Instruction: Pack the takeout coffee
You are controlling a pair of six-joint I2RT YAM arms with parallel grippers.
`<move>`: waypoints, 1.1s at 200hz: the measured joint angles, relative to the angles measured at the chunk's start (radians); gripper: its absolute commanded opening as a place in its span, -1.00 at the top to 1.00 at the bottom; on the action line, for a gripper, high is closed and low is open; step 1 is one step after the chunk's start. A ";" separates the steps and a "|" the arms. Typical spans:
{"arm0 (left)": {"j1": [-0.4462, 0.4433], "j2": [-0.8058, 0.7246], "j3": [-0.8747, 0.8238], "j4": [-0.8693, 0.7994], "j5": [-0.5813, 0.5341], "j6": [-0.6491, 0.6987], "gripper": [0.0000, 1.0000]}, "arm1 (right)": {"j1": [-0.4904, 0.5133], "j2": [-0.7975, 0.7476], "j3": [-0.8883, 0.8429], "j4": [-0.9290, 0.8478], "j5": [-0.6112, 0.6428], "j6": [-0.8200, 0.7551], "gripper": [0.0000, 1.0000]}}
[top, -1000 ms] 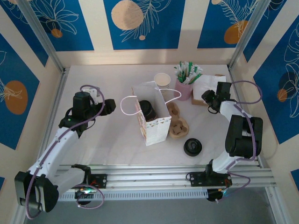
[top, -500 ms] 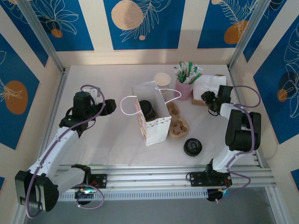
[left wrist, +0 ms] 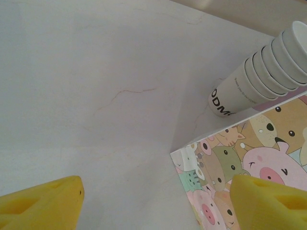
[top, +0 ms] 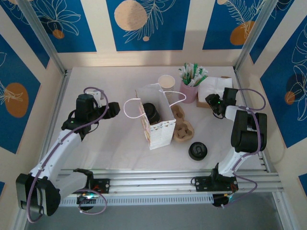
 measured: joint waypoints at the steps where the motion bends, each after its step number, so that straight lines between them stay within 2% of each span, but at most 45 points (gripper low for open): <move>1: 0.000 0.000 0.000 0.000 0.000 0.000 -0.60 | 0.000 0.000 0.000 0.001 0.000 0.000 0.07; 86: 0.000 0.005 0.000 0.000 0.007 -0.015 -0.60 | -0.011 0.000 -0.002 0.066 -0.007 0.027 0.10; 198: 0.000 0.016 0.000 0.001 0.008 -0.015 -0.60 | -0.031 0.048 -0.052 0.236 -0.015 0.112 0.09; 211: 0.000 0.017 0.000 0.001 0.010 -0.015 -0.60 | -0.031 0.048 -0.055 0.257 -0.015 0.121 0.11; 220: 0.000 0.018 0.000 0.001 0.011 -0.015 -0.60 | -0.031 0.050 -0.058 0.271 -0.015 0.127 0.22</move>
